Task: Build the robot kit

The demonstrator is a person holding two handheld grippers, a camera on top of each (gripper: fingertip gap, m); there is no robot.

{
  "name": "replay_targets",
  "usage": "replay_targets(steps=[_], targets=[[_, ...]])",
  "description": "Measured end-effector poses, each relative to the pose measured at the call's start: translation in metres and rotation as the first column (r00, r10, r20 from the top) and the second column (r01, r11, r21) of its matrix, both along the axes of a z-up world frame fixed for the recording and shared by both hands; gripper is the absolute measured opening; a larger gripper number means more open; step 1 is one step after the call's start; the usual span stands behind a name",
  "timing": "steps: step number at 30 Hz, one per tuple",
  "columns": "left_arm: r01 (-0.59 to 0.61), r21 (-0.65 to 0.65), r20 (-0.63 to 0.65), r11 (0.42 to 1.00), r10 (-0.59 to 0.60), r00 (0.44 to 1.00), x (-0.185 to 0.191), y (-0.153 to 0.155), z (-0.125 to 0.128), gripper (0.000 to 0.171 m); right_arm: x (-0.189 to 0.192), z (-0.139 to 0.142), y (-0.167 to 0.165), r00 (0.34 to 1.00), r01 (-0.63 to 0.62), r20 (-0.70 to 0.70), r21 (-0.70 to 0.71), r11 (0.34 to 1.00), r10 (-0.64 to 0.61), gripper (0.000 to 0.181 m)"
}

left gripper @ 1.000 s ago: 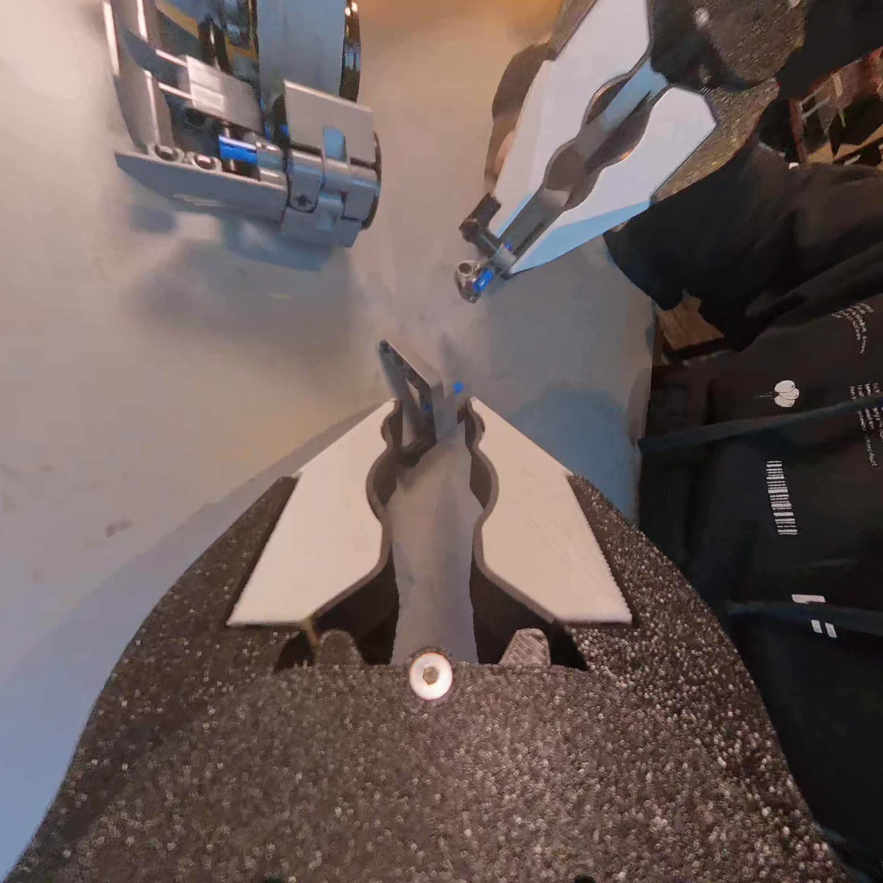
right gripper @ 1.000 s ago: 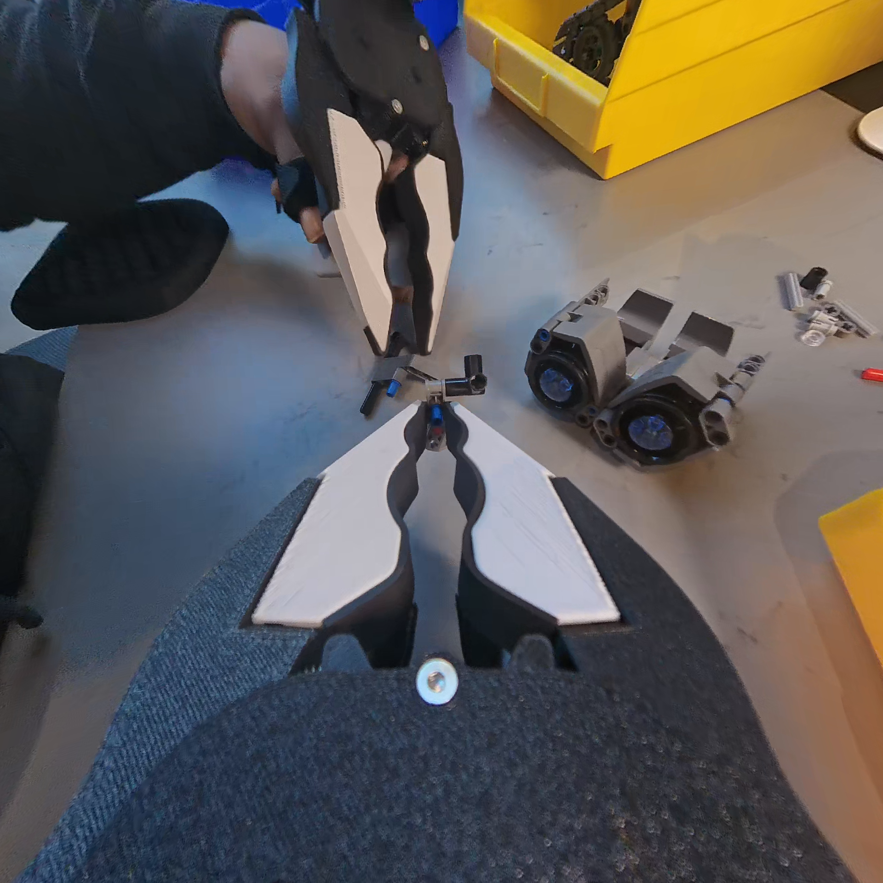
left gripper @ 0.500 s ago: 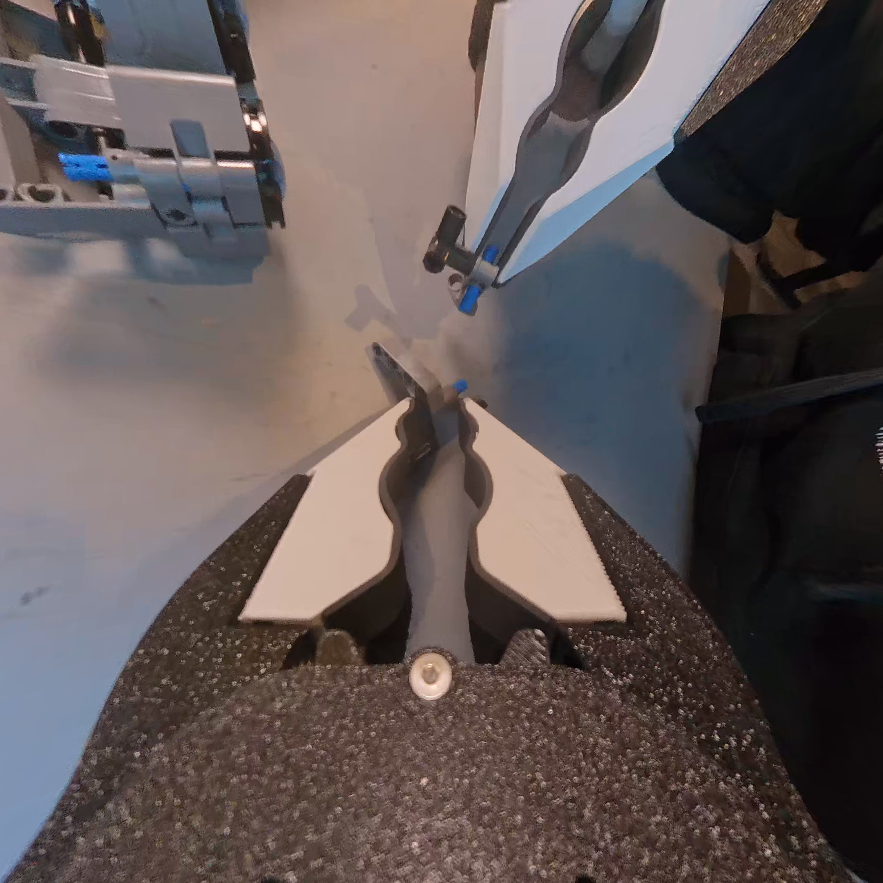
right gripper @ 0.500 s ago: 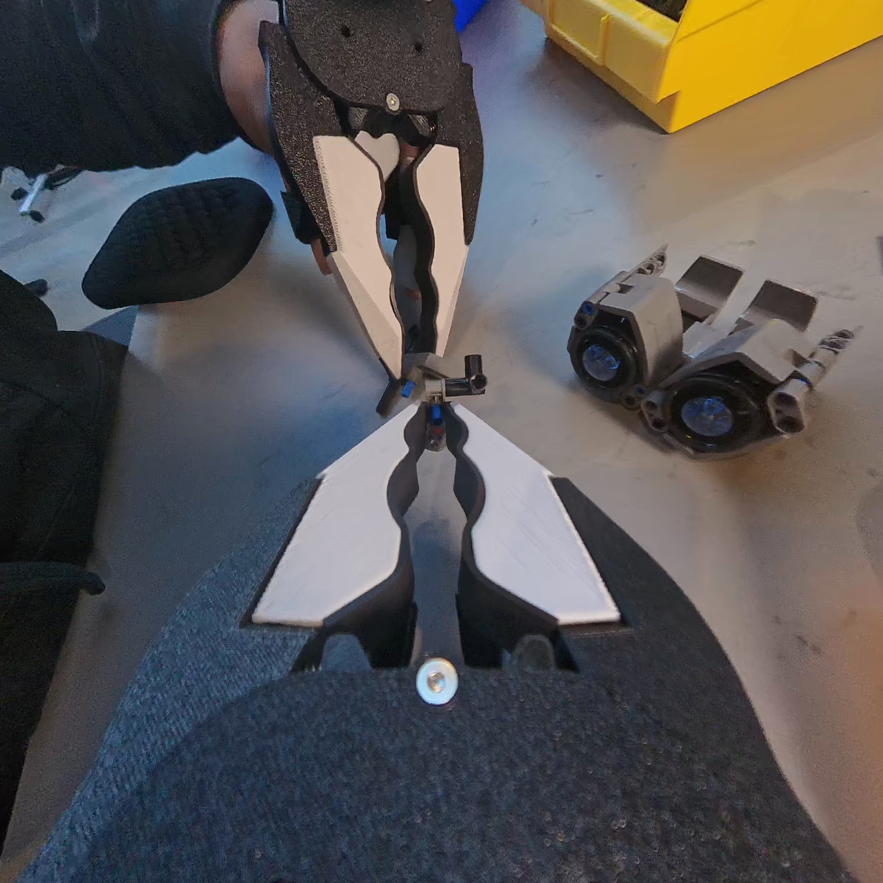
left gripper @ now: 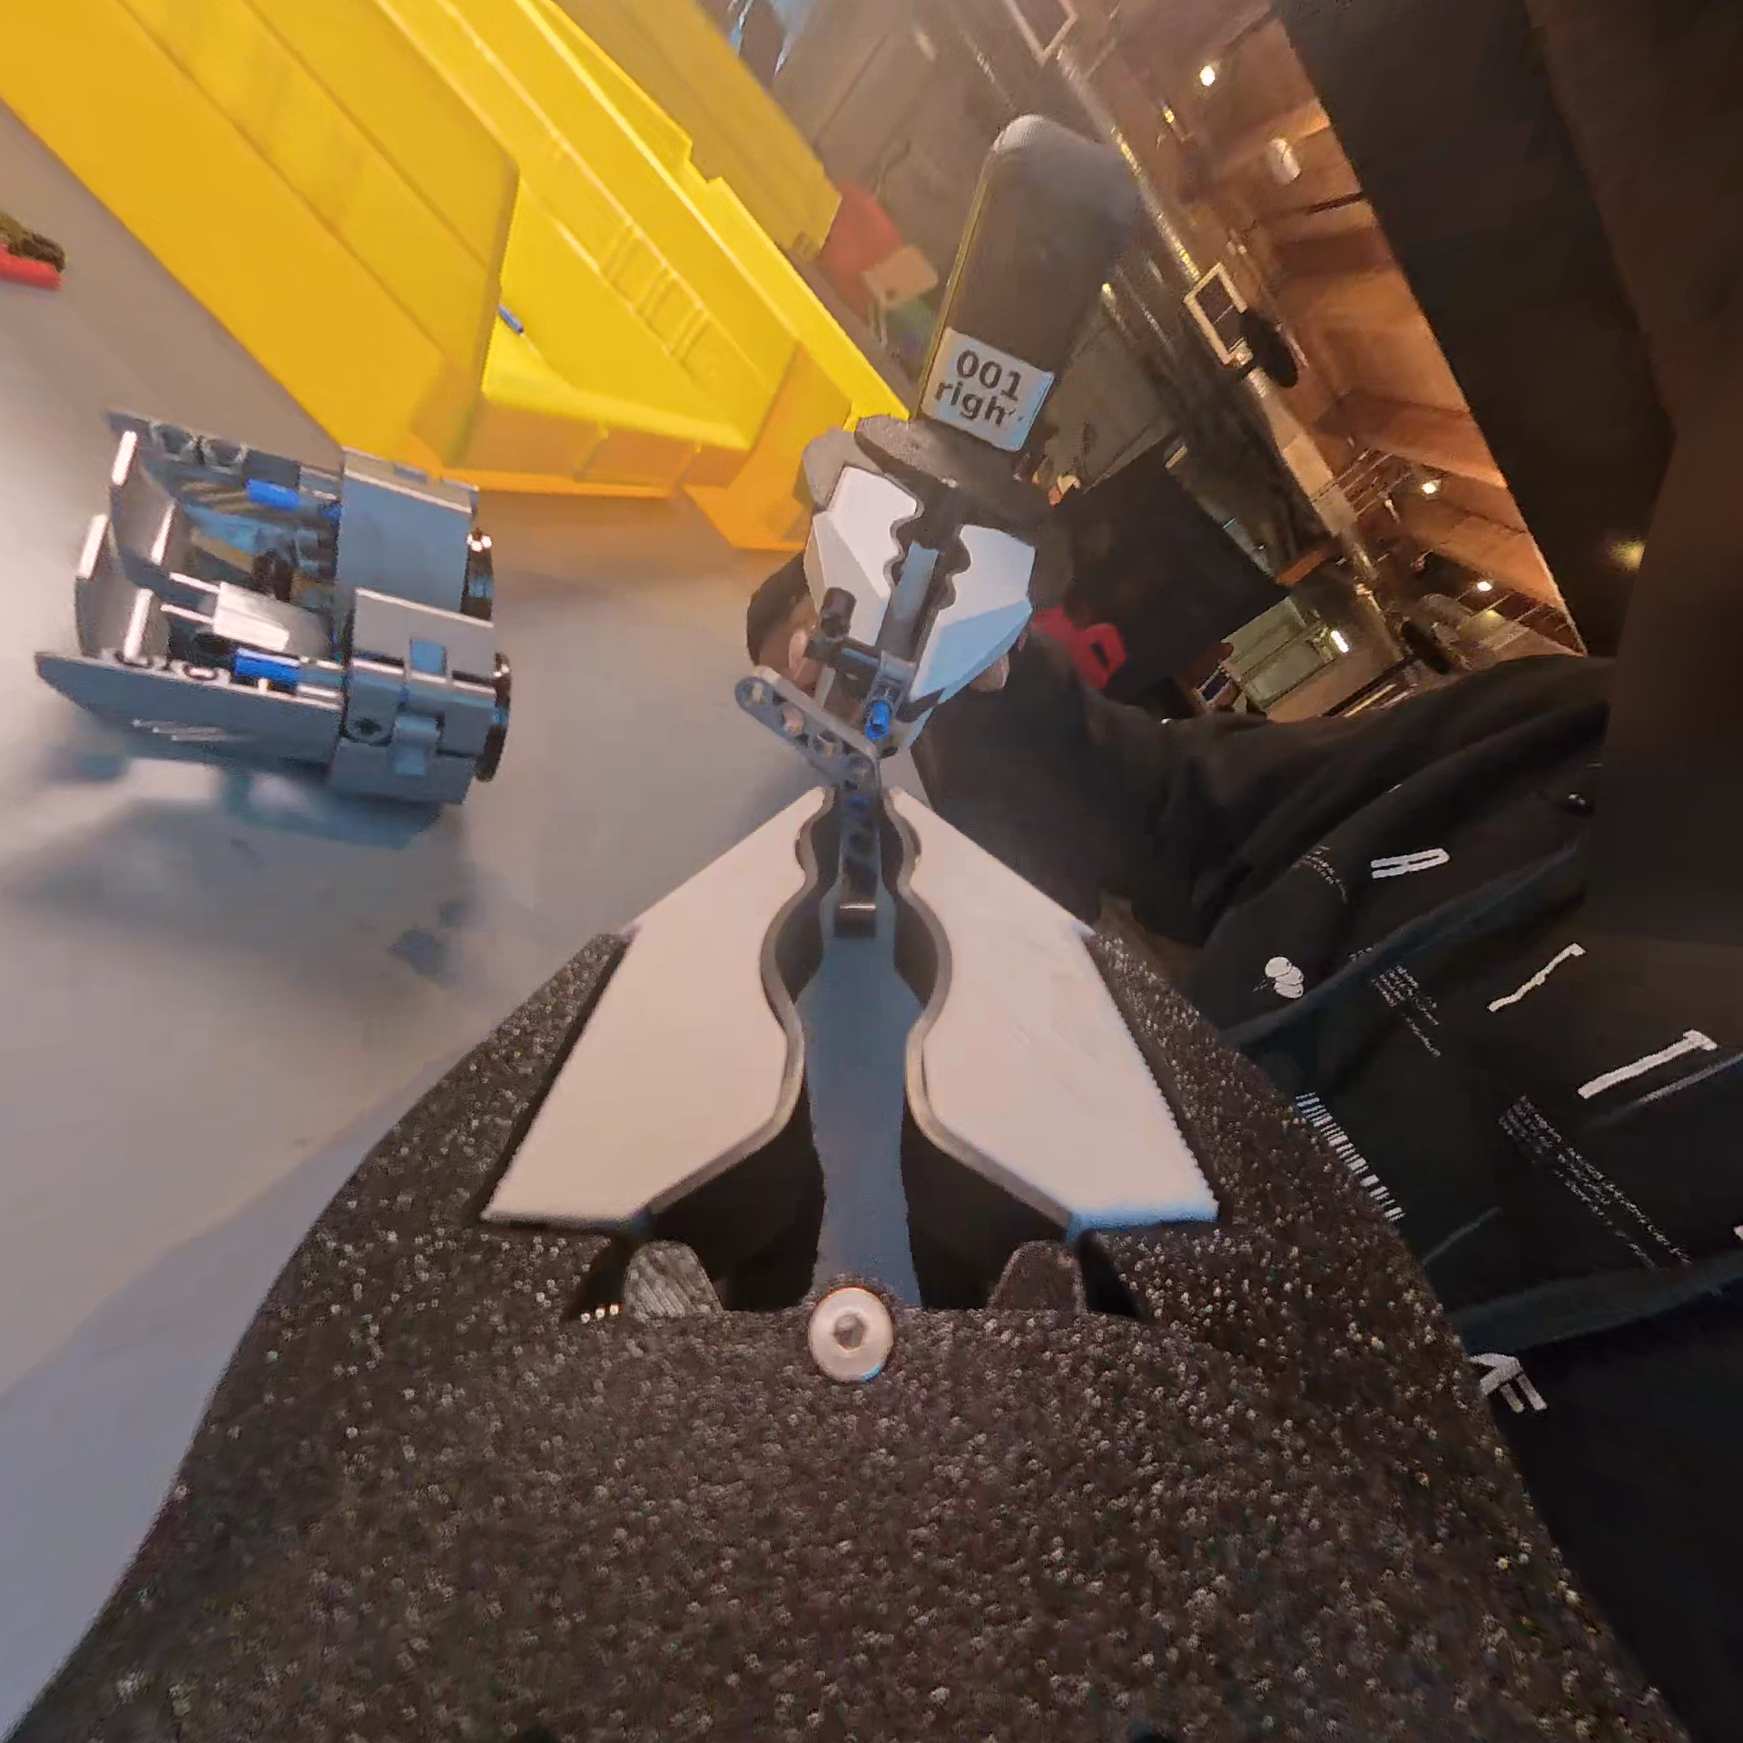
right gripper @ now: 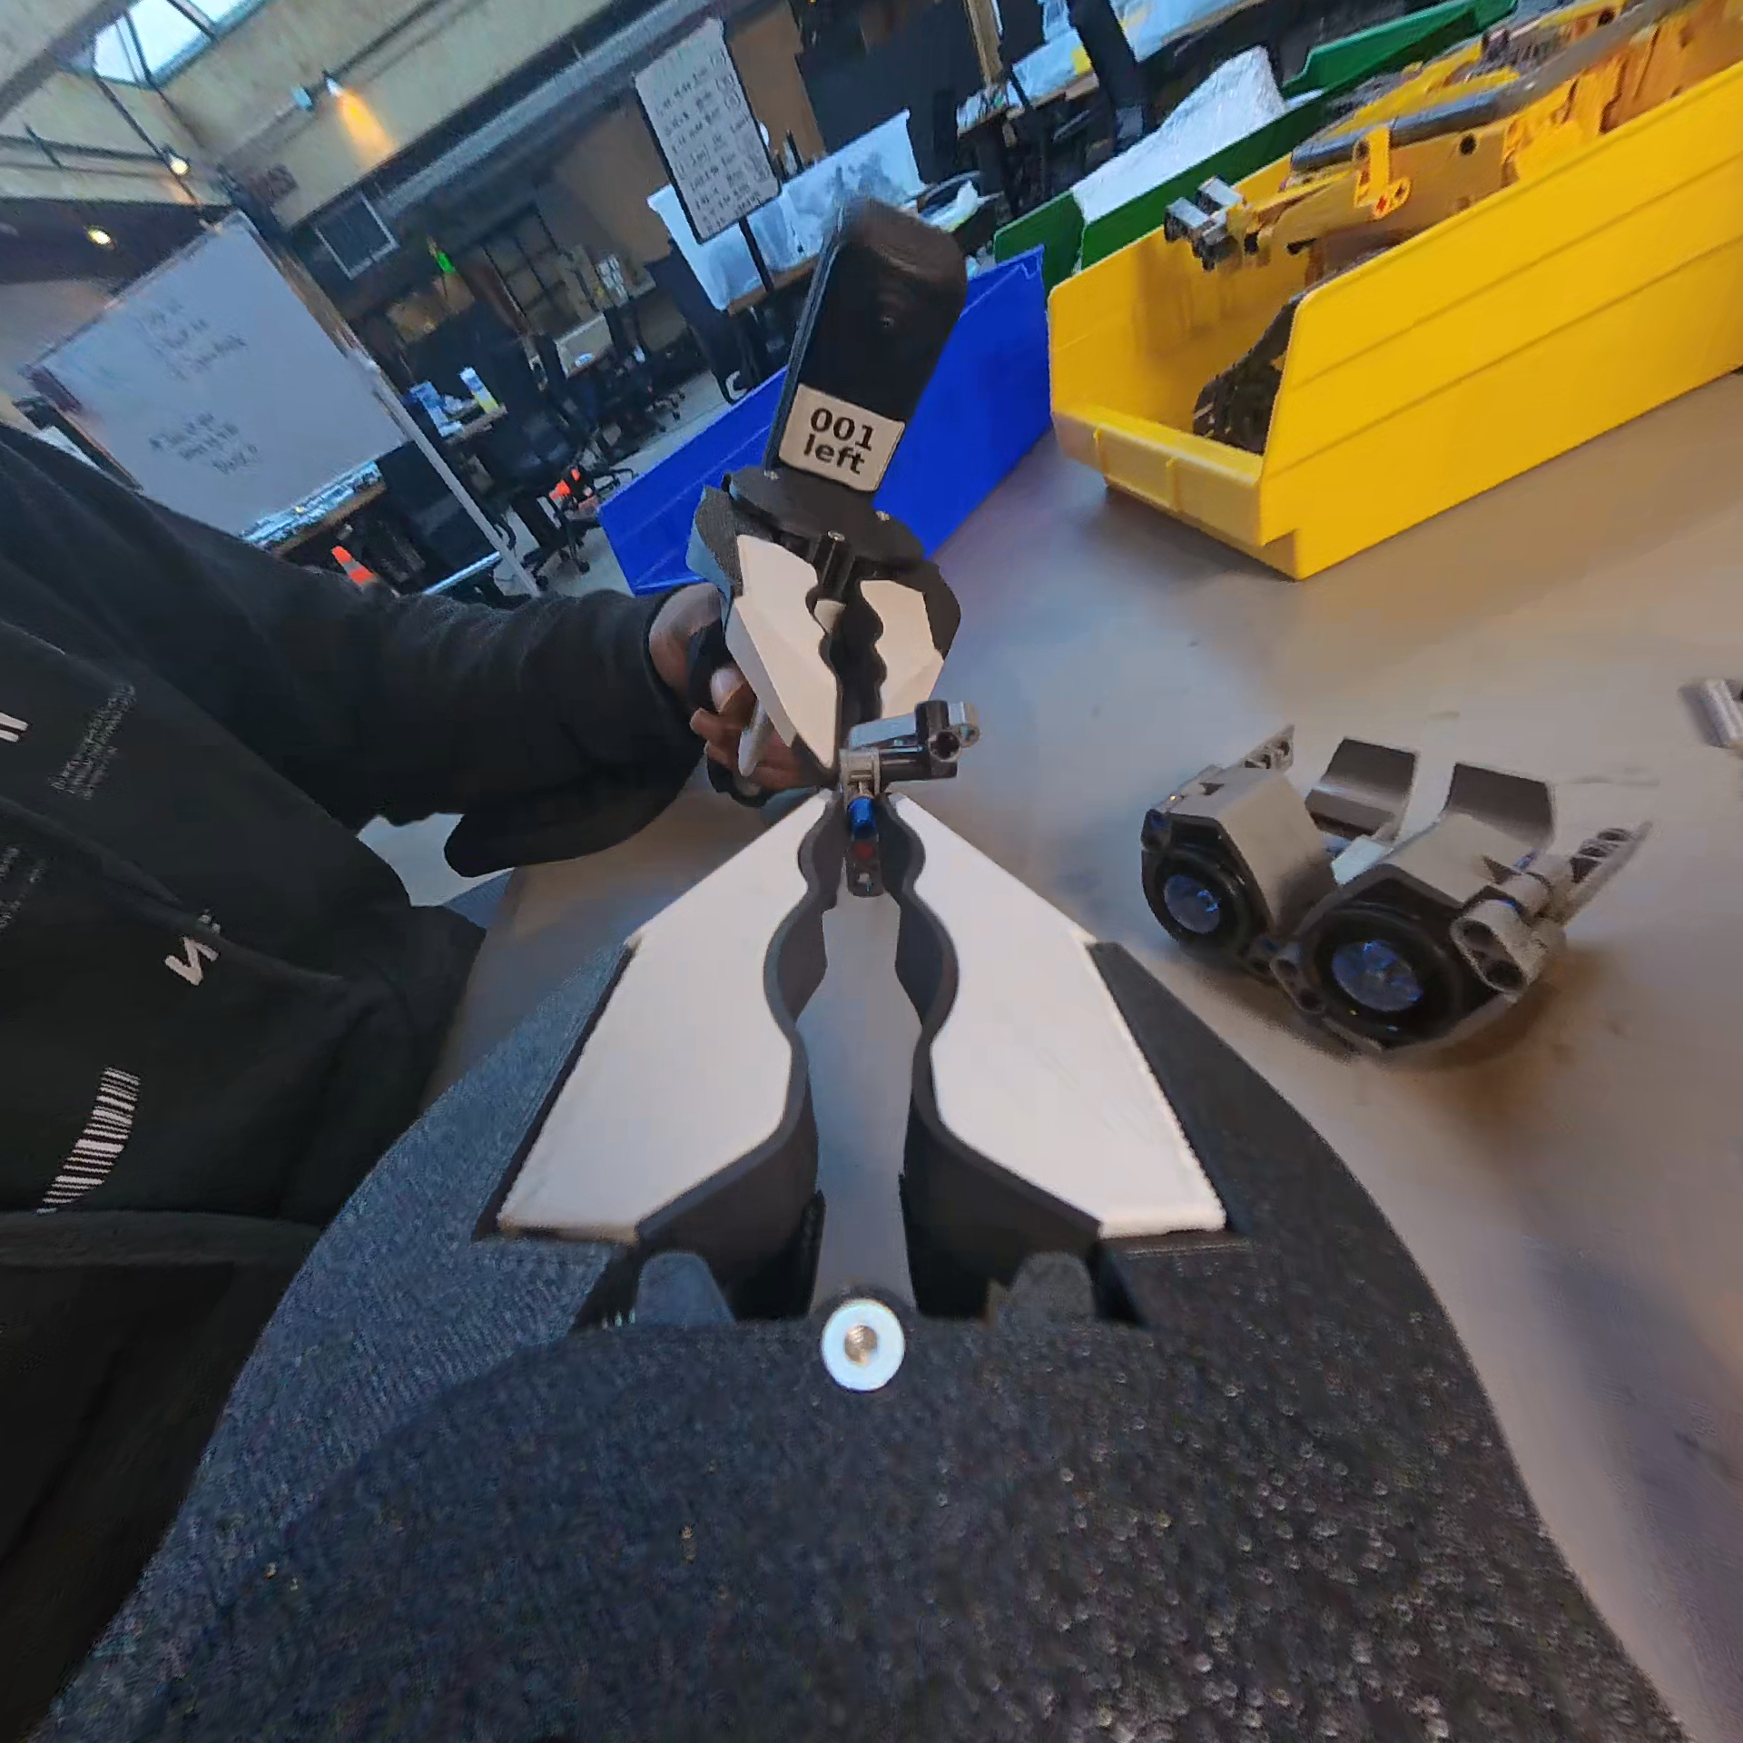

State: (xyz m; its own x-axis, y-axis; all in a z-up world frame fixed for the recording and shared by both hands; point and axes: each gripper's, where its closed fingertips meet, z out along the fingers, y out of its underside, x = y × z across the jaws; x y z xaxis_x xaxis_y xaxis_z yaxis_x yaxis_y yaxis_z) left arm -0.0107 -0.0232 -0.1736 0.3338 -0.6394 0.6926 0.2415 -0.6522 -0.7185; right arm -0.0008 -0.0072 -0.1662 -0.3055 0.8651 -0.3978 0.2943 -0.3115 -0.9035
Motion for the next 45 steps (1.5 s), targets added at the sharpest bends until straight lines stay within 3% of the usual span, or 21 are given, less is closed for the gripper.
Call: replay_targets(steps=[6, 11, 24, 28, 34, 45], targets=[[0.058, 0.002, 0.218, 0.998, -0.057, 0.974, 0.012, -0.006, 0.025, 0.007, 0.005, 0.028, 0.003, 0.979, 0.065, -0.202, 0.201, 0.978, -0.023, 0.006], [0.085, -0.003, 0.325, 0.996, -0.079, 0.942, 0.014, -0.010, 0.037, 0.007, 0.005, 0.033, -0.009, 0.971, 0.069, -0.237, 0.316, 0.946, 0.009, 0.006], [0.137, 0.009, 0.328, 0.990, -0.133, 0.935, 0.017, -0.019, 0.036, 0.008, 0.003, 0.028, -0.016, 0.975, 0.069, -0.222, 0.387, 0.920, 0.021, 0.005], [0.180, -0.015, 0.367, 0.983, -0.162, 0.916, 0.015, -0.023, 0.039, 0.016, 0.004, 0.023, -0.019, 0.979, 0.043, -0.200, 0.417, 0.908, 0.046, 0.005], [0.216, -0.059, 0.404, 0.975, -0.174, 0.898, 0.016, -0.025, 0.036, 0.010, 0.003, 0.022, -0.025, 0.976, 0.043, -0.208, 0.471, 0.881, 0.063, 0.005], [0.185, -0.049, 0.433, 0.982, -0.146, 0.889, 0.011, -0.022, 0.041, 0.009, 0.006, 0.036, -0.023, 0.962, 0.080, -0.271, 0.436, 0.896, 0.046, 0.005]])
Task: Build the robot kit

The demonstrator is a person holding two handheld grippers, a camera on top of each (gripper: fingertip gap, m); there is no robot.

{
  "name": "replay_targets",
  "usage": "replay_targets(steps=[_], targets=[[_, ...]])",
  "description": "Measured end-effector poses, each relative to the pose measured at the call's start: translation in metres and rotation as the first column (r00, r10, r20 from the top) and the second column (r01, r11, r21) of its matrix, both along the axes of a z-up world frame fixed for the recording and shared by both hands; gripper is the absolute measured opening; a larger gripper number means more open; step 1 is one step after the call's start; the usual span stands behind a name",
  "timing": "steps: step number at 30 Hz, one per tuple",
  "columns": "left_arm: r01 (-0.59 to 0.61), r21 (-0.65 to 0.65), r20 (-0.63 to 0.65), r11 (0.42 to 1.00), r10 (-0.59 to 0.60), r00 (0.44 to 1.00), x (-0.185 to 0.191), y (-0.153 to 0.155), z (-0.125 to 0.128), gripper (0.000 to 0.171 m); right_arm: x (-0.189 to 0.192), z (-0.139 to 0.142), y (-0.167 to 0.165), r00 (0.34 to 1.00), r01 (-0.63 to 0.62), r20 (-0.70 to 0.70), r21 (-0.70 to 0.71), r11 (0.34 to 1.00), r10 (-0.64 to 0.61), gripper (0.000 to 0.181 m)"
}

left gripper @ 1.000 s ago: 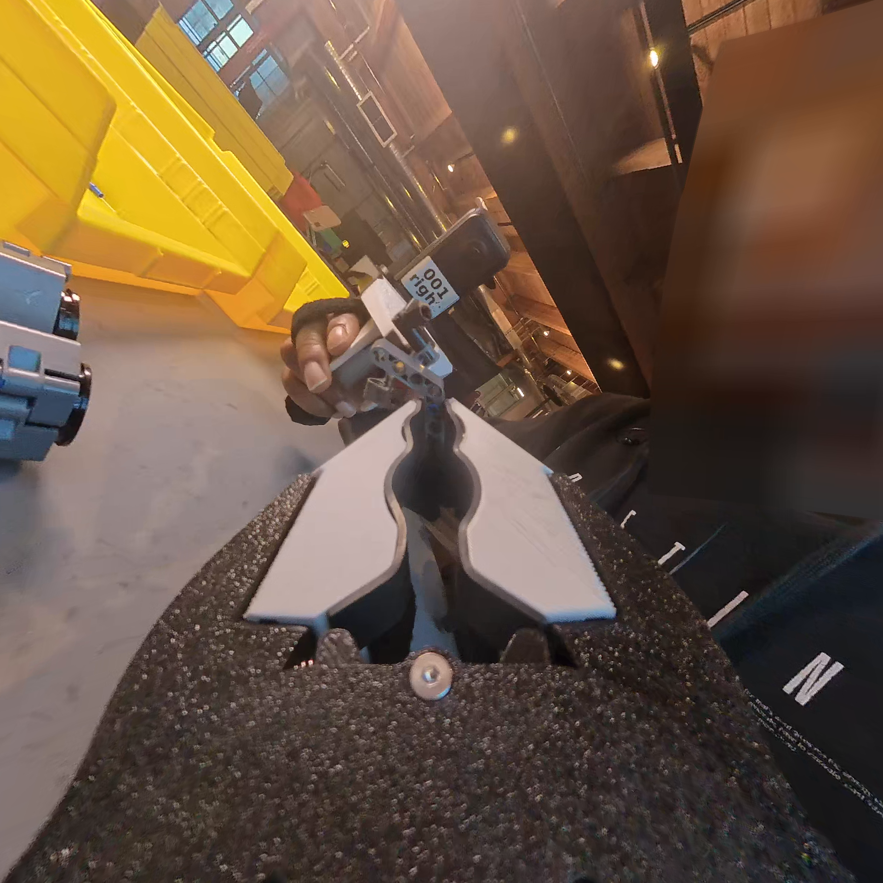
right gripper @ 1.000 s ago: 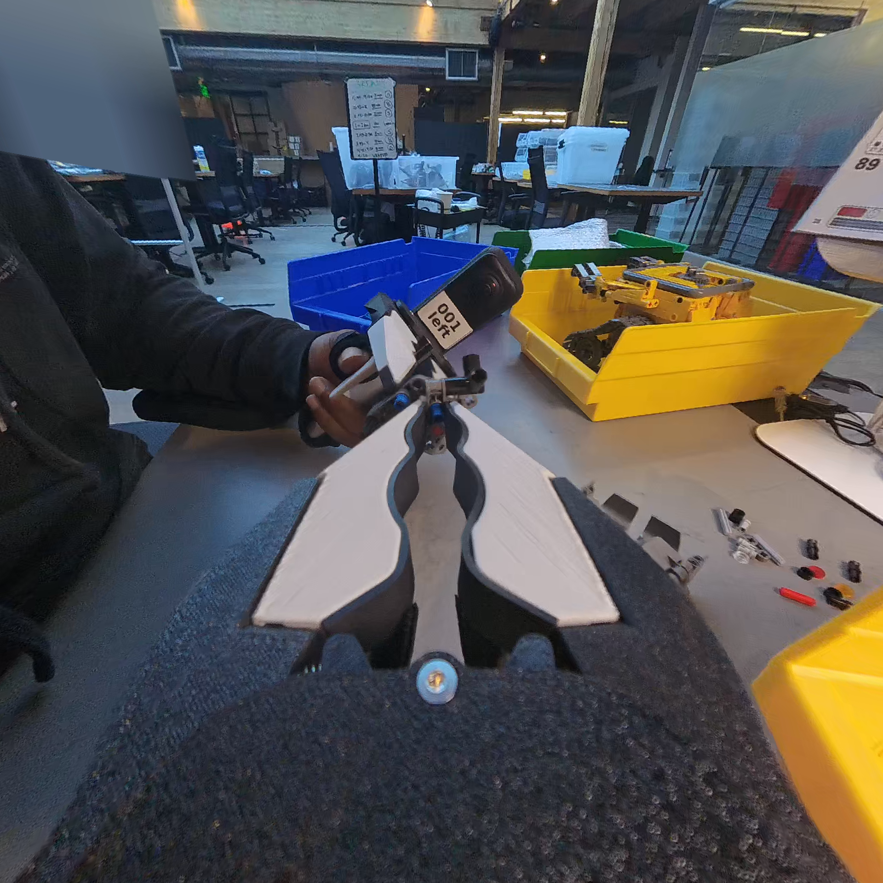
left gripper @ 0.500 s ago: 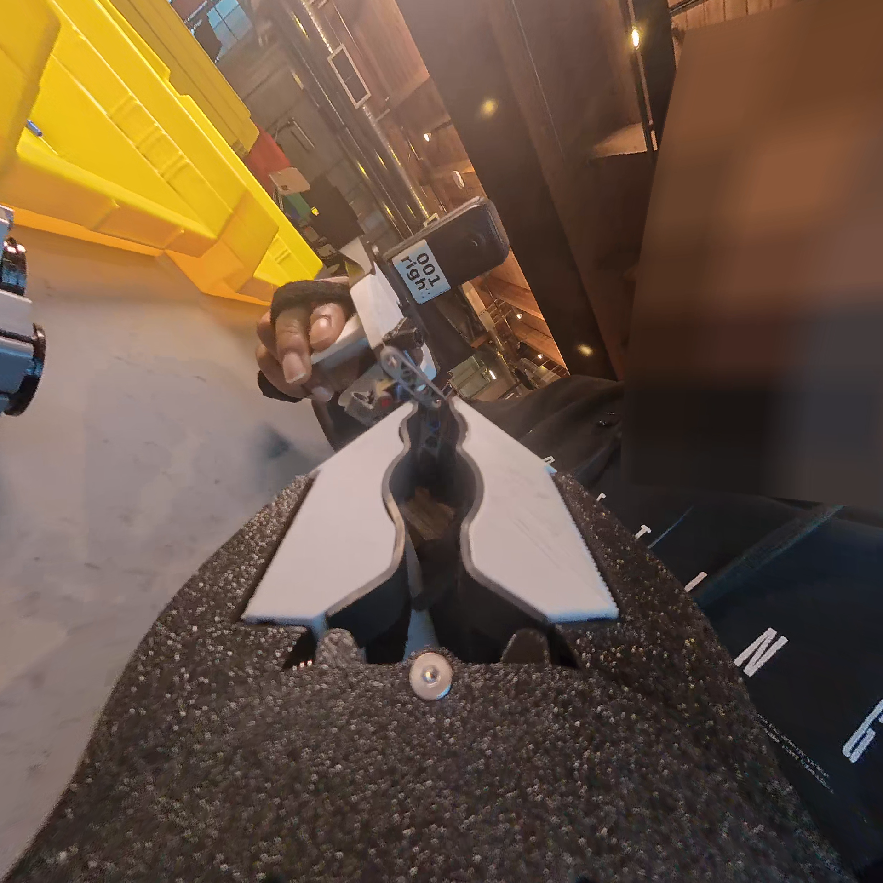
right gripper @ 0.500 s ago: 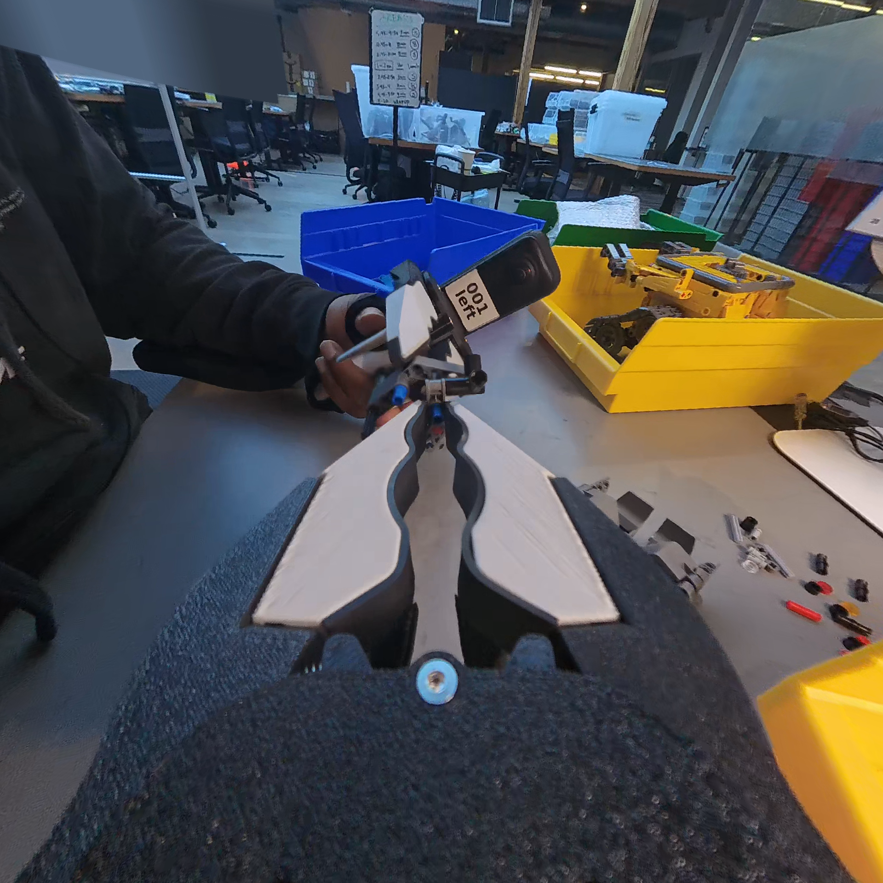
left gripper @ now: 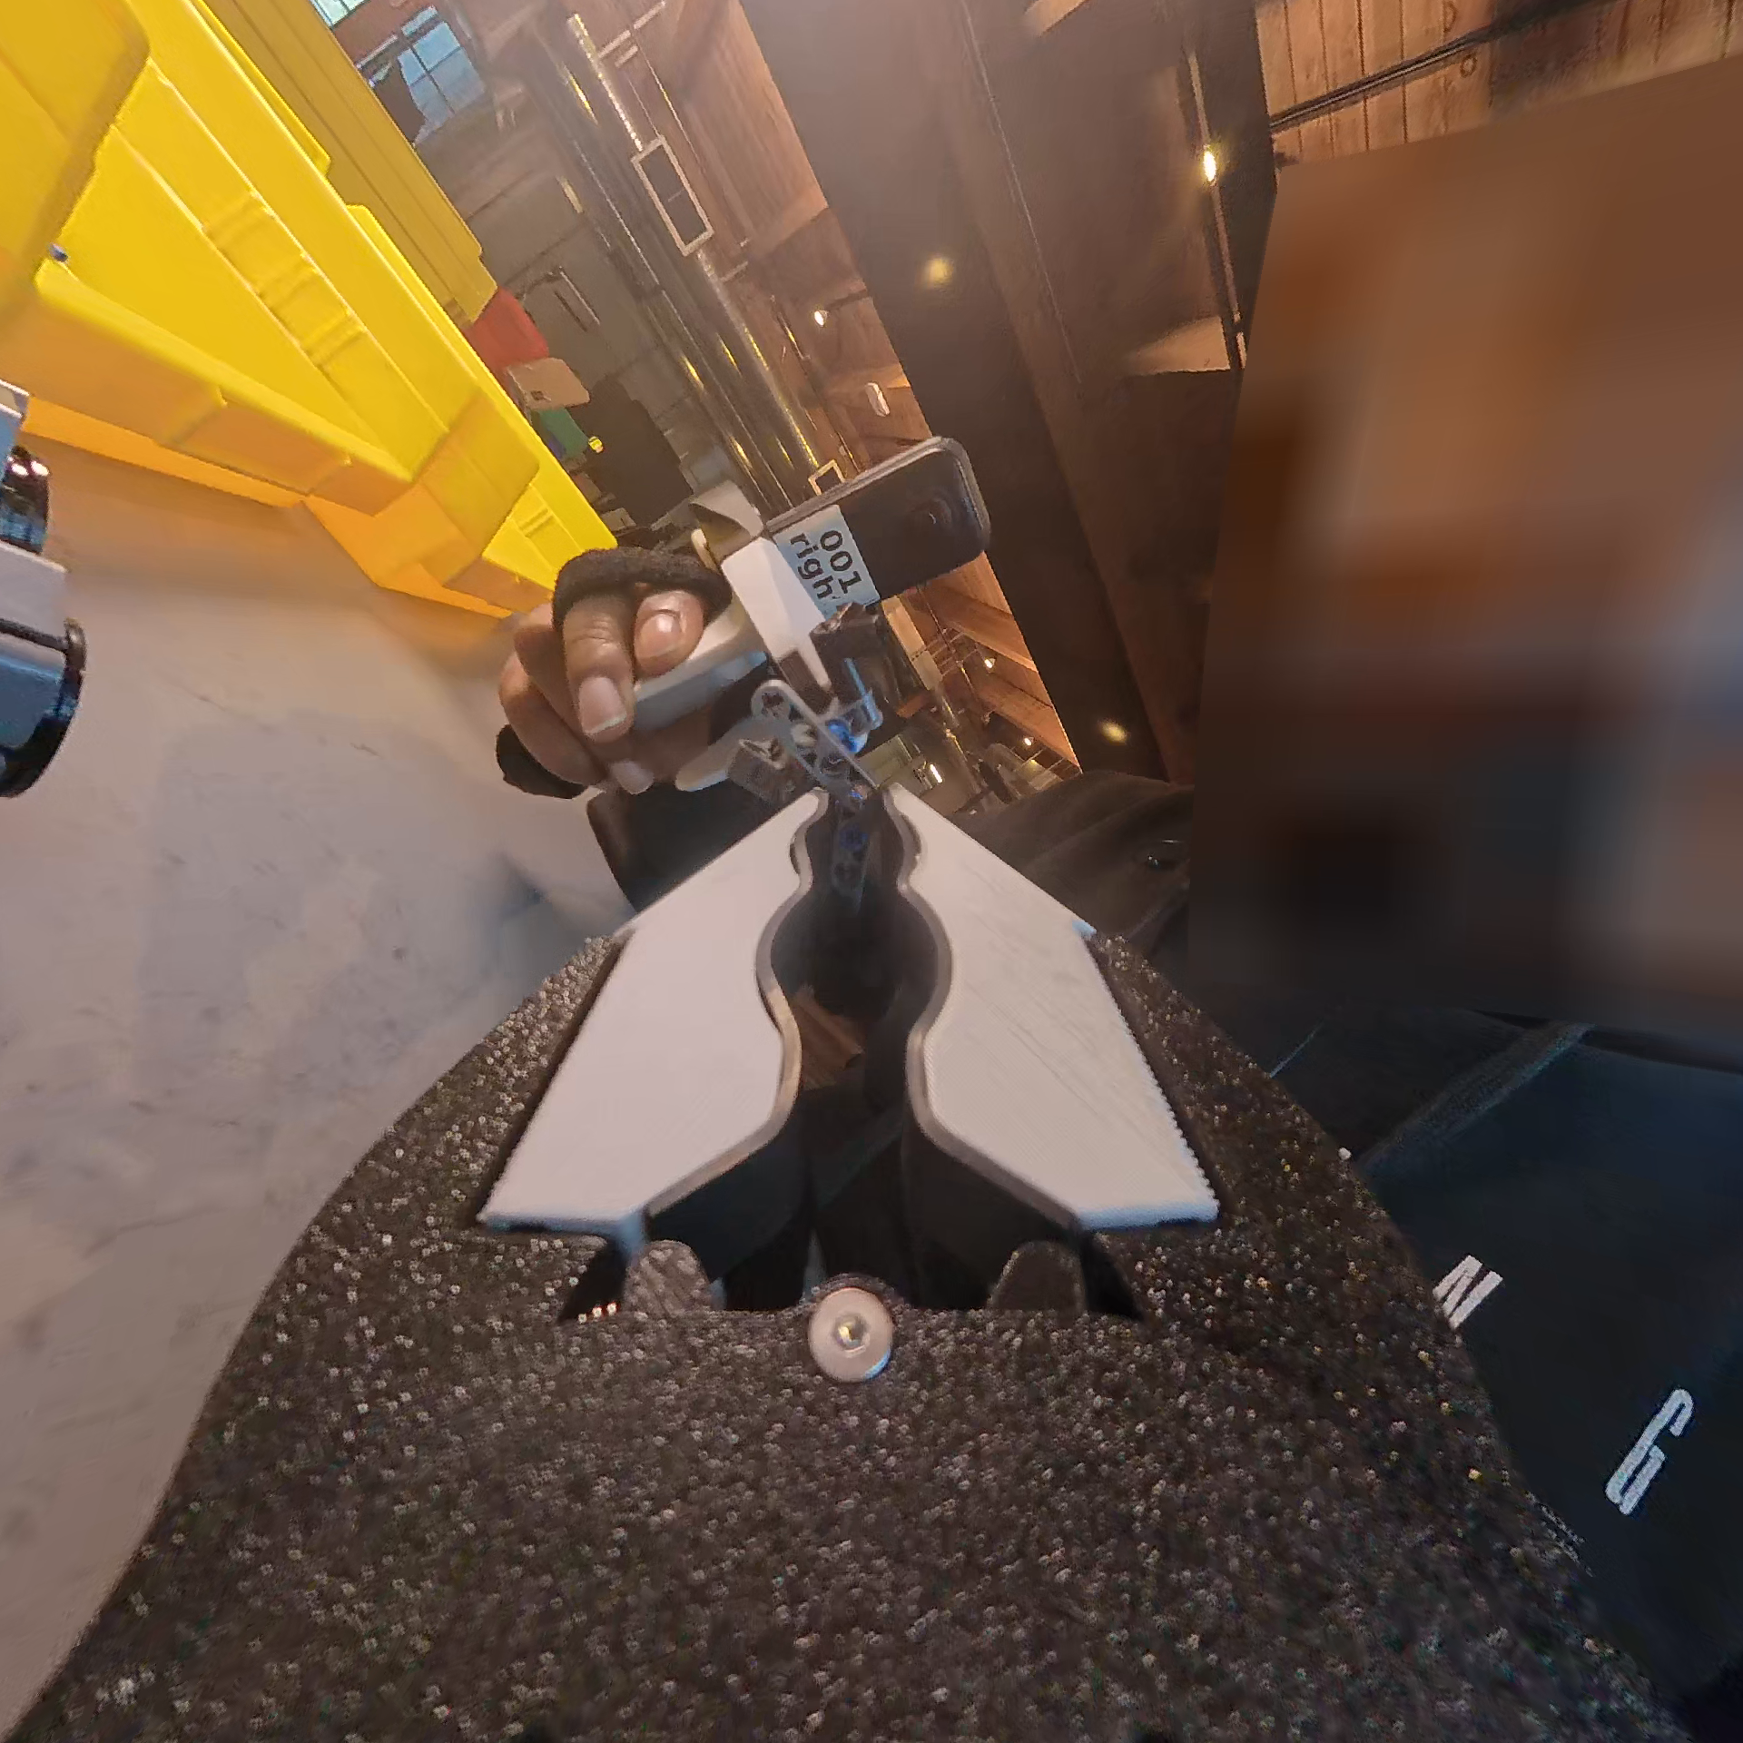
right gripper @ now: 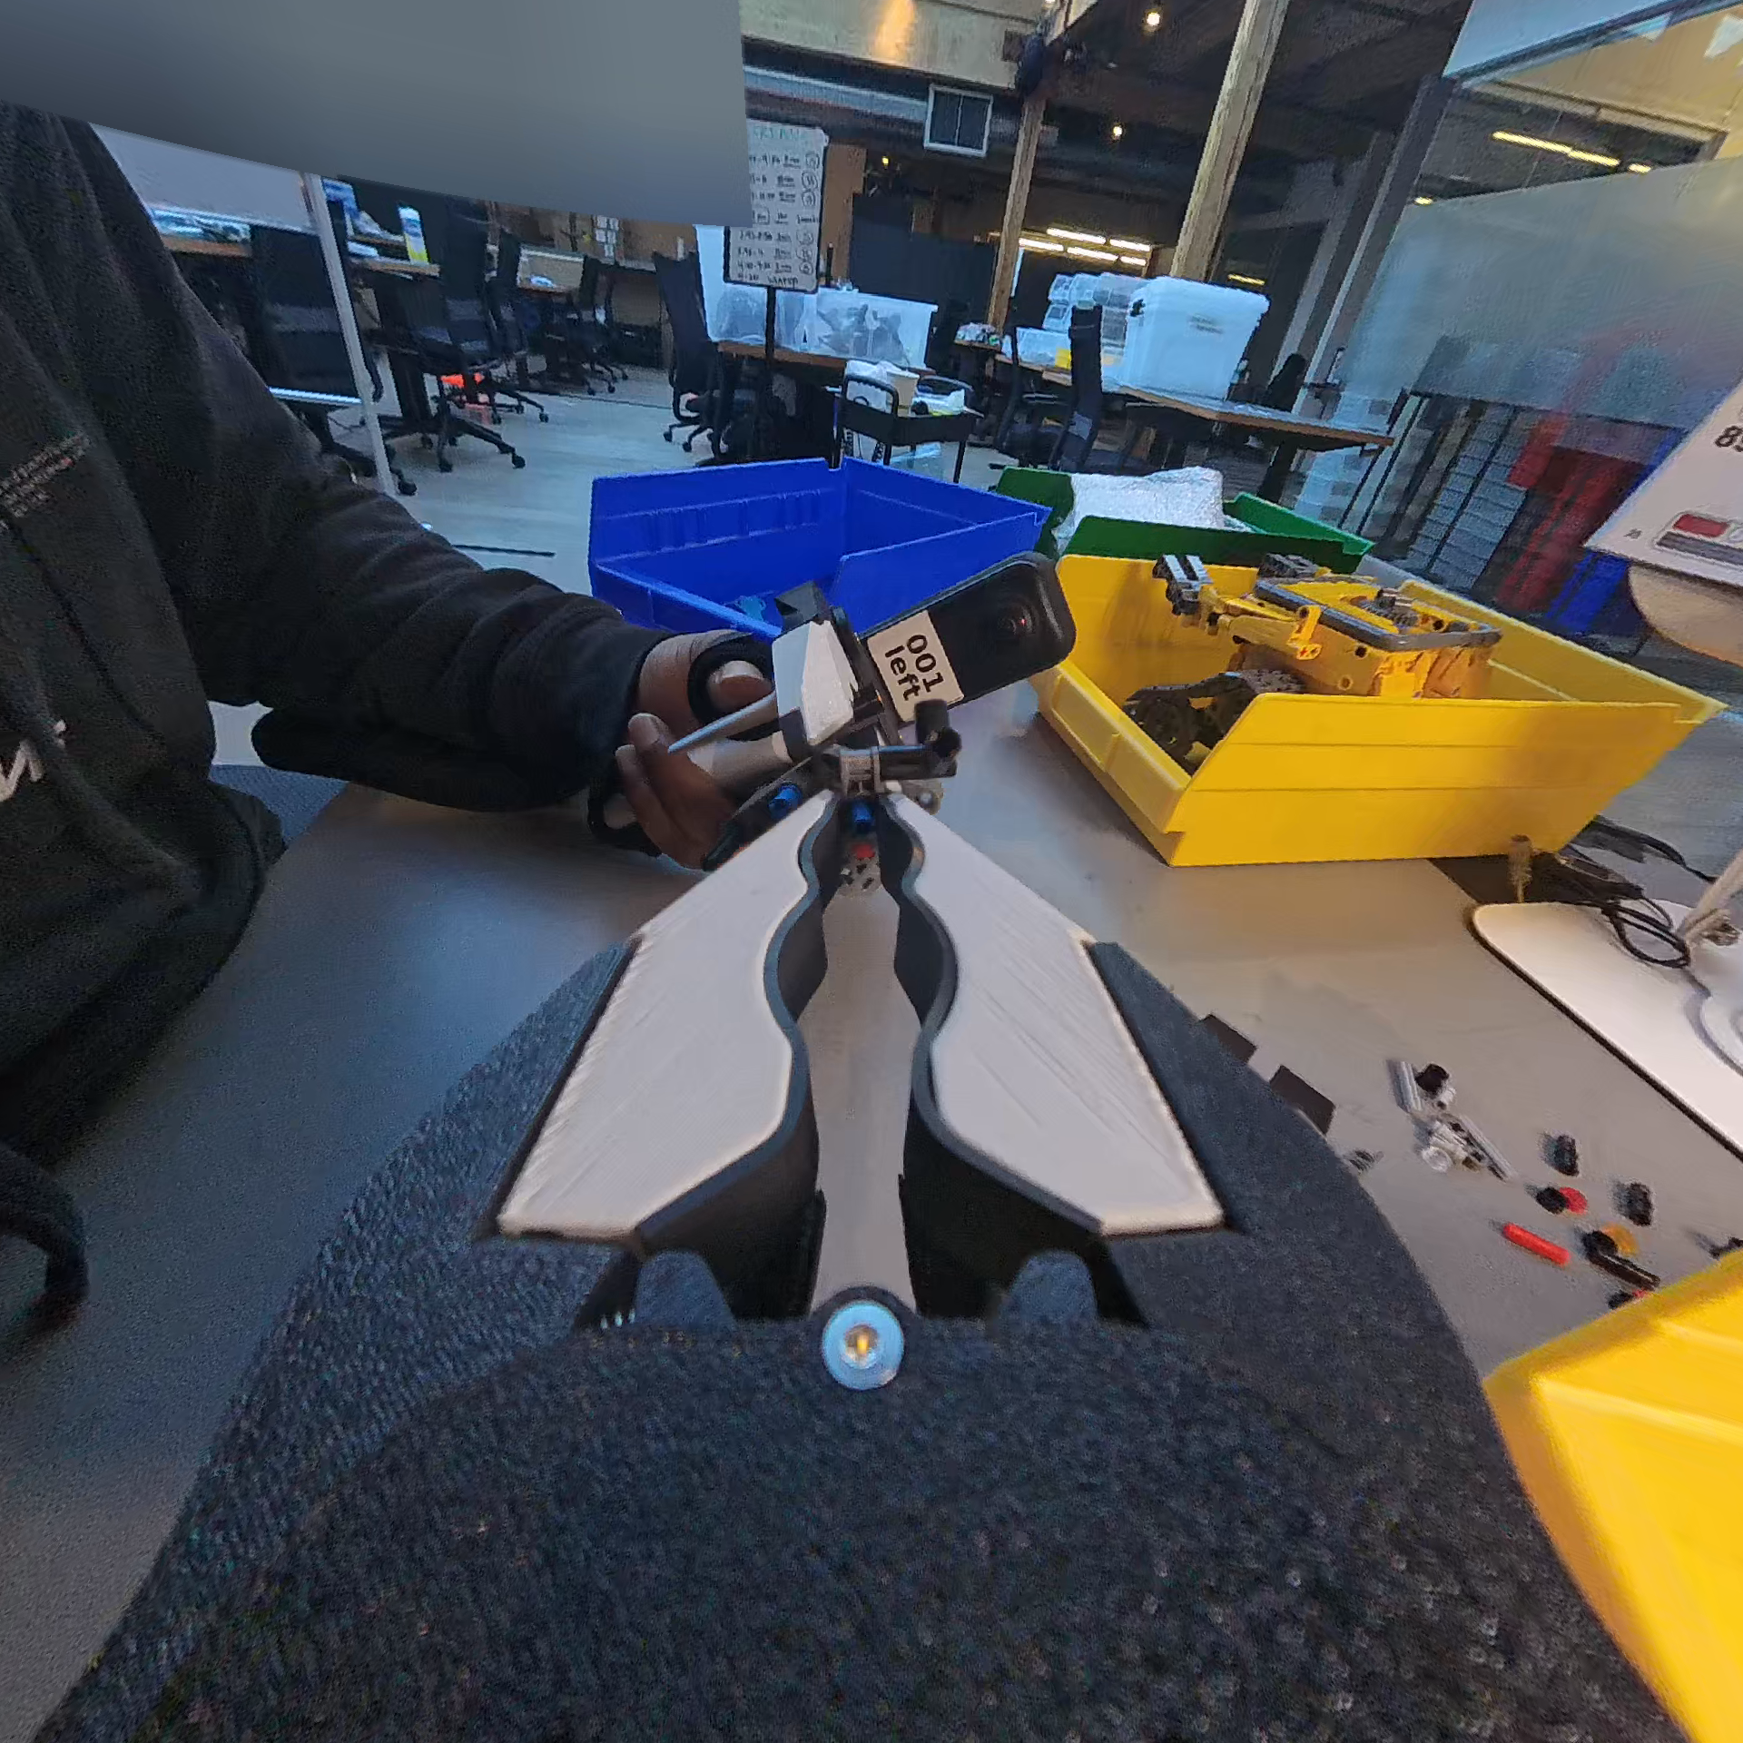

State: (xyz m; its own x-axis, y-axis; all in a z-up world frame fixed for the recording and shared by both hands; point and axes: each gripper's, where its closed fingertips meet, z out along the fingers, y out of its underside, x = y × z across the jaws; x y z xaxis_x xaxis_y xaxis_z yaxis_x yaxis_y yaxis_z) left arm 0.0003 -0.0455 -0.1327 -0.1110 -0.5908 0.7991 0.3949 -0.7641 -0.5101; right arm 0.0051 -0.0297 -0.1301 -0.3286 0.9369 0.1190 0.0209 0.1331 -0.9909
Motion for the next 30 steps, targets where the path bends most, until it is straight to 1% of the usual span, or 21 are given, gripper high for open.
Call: replay_targets(steps=[7, 9, 11, 13, 15, 17, 18, 19, 21, 24, 26, 30], targets=[[-0.041, 0.025, -0.035, 0.999, 0.042, 0.999, 0.002, 0.002, 0.001, 0.008, -0.003, -0.002, 0.001, 0.999, 0.038, -0.001, 0.040, 0.998, -0.038, 0.005], [-0.050, 0.044, -0.072, 0.998, 0.053, 0.996, 0.002, 0.001, 0.000, 0.008, -0.004, -0.002, 0.000, 0.999, 0.042, -0.002, 0.038, 0.998, -0.042, 0.005], [-0.053, 0.079, -0.147, 0.995, 0.065, 0.987, 0.002, -0.001, -0.003, 0.008, -0.004, -0.005, -0.002, 0.999, 0.037, 0.013, 0.050, 0.998, -0.037, 0.005], [-0.088, 0.146, -0.247, 0.985, 0.123, 0.961, 0.001, 0.000, -0.007, 0.008, -0.006, -0.006, -0.001, 0.999, 0.044, 0.023, 0.017, 0.999, -0.044, 0.005], [-0.115, 0.233, -0.356, 0.966, 0.195, 0.914, -0.001, 0.002, -0.010, 0.007, -0.009, -0.007, 0.000, 0.998, 0.047, 0.034, -0.063, 0.997, -0.045, 0.005], [-0.110, 0.297, -0.443, 0.949, 0.239, 0.864, 0.000, 0.002, -0.015, 0.007, -0.010, -0.005, -0.001, 0.999, 0.029, 0.027, -0.163, 0.986, -0.025, 0.005], [-0.088, 0.320, -0.490, 0.943, 0.244, 0.837, 0.004, 0.000, -0.022, 0.008, -0.011, -0.001, -0.005, 1.000, 0.005, 0.022, -0.221, 0.975, 0.000, 0.004], [-0.085, 0.329, -0.503, 0.940, 0.251, 0.827, 0.007, 0.000, -0.025, 0.007, -0.012, 0.000, -0.011, 1.000, -0.019, 0.019, -0.238, 0.971, 0.025, 0.002], [-0.116, 0.345, -0.446, 0.931, 0.271, 0.853, 0.006, 0.001, -0.016, 0.007, -0.013, 0.004, -0.011, 1.000, -0.002, 0.012, -0.231, 0.973, 0.005, 0.002], [-0.121, 0.369, -0.378, 0.921, 0.268, 0.886, 0.009, 0.002, -0.001, 0.007, -0.008, 0.020, -0.008, 0.999, -0.028, -0.050, -0.301, 0.953, 0.014, 0.002], [-0.134, 0.361, -0.312, 0.923, 0.255, 0.915, 0.009, 0.003, 0.009, 0.007, -0.003, 0.027, -0.001, 0.996, -0.042, -0.087, -0.337, 0.941, 0.013, 0.001], [-0.160, 0.358, -0.242, 0.920, 0.257, 0.936, 0.009, 0.004, 0.016, 0.007, 0.000, 0.031, 0.000, 0.993, -0.085, -0.111, -0.378, 0.922, 0.046, 0.003]])
